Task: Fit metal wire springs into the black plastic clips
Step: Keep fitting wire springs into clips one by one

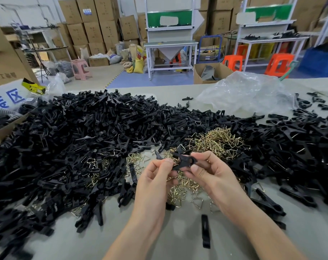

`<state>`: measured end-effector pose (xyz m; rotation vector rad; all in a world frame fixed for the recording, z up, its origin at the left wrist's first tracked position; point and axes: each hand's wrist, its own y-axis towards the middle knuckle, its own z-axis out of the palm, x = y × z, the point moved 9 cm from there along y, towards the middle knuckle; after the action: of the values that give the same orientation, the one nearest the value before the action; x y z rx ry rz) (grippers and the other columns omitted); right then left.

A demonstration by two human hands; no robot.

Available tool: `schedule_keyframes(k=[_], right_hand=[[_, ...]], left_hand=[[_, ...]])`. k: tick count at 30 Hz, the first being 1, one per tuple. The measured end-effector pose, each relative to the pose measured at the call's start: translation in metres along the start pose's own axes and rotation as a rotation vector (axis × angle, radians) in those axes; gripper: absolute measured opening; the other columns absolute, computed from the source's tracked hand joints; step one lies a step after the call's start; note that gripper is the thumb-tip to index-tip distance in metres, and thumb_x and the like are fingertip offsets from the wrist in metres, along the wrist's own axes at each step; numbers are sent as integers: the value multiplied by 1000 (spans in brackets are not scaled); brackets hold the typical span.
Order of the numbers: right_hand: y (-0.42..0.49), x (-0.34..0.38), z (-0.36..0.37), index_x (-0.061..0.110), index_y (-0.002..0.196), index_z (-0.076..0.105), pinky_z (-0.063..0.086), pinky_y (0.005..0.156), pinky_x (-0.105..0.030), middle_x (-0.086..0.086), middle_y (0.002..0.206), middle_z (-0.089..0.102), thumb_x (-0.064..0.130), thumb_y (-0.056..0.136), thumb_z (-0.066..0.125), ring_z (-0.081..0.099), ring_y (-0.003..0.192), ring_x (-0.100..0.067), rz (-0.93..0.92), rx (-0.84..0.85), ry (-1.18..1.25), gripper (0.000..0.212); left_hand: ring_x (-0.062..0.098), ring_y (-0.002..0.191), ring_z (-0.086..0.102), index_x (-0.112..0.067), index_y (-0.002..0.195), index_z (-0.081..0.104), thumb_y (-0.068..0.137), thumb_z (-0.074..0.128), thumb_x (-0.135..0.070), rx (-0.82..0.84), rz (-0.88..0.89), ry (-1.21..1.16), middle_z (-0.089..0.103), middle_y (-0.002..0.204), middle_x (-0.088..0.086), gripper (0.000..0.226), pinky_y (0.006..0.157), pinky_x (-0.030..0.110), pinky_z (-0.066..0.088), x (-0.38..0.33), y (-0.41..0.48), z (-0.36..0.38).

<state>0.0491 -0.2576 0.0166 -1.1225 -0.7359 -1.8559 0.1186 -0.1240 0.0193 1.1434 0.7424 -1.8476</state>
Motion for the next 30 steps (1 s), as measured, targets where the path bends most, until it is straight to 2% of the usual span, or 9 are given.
schedule_keyframes(k=[6, 8, 12, 16, 19, 21, 25, 28, 30], right_hand=[[1, -4, 1, 4, 110, 63, 59, 76, -19, -10, 90, 77, 2, 76, 66, 77, 92, -22, 34, -5, 85, 34], [0, -7, 3, 2, 111, 62, 59, 76, -20, -13, 92, 77, -4, 82, 63, 77, 92, -22, 67, 21, 129, 29], [-2, -9, 3, 3, 113, 62, 58, 80, -20, -13, 97, 77, -8, 91, 57, 75, 95, -21, 76, 41, 35, 25], [-2, -5, 2, 12, 110, 68, 56, 83, -21, -4, 90, 76, 7, 86, 65, 74, 93, -17, 31, 43, -75, 25], [-4, -1, 3, 31, 102, 77, 55, 81, -20, 11, 87, 73, 20, 82, 68, 70, 88, -9, 8, 44, -197, 24], [-3, 1, 0, 37, 101, 77, 55, 81, -20, 17, 87, 71, 17, 87, 69, 69, 86, -6, -11, 34, -280, 25], [-4, 5, -1, 37, 102, 76, 56, 87, -25, 5, 101, 76, 6, 93, 69, 72, 98, -13, -28, 34, -446, 34], [-6, 3, 5, 33, 105, 77, 56, 86, -22, 1, 106, 78, 5, 95, 67, 73, 104, -15, 10, 90, -432, 32], [-8, -1, 9, 29, 110, 77, 58, 87, -27, -6, 109, 78, 8, 98, 63, 73, 108, -21, 73, 136, -323, 28]], left_hand=[[9, 68, 62, -12, 86, 66, 93, 64, -16, 29, -74, -97, 67, 83, 9, 9, 65, 23, 54, 3, 0, 5], [9, 69, 64, -14, 82, 67, 90, 66, -18, 42, -81, -107, 68, 82, 10, 9, 64, 22, 55, 3, -1, 7], [12, 73, 61, -14, 85, 68, 76, 71, -27, 84, -103, -108, 69, 86, 11, 16, 67, 24, 54, 5, -2, 9], [15, 77, 62, -13, 92, 73, 81, 72, -30, 225, -191, -110, 68, 94, 12, 20, 71, 28, 57, 7, -5, 17], [18, 83, 67, -16, 89, 78, 86, 74, -32, 310, -223, -138, 71, 100, 12, 17, 74, 30, 58, 6, -7, 22], [20, 87, 69, -11, 97, 78, 82, 78, -31, 346, -251, -165, 71, 104, 13, 26, 76, 32, 59, 7, -7, 24], [21, 85, 68, -2, 109, 67, 75, 81, -25, 375, -301, -181, 70, 102, 17, 44, 76, 33, 60, 13, -7, 22], [19, 79, 66, -9, 110, 66, 71, 84, -22, 387, -270, -126, 65, 89, 12, 45, 75, 33, 59, 16, -5, 23], [16, 78, 65, -22, 113, 71, 75, 85, -31, 406, -191, 61, 63, 84, 5, 41, 75, 30, 57, 15, -5, 23]])
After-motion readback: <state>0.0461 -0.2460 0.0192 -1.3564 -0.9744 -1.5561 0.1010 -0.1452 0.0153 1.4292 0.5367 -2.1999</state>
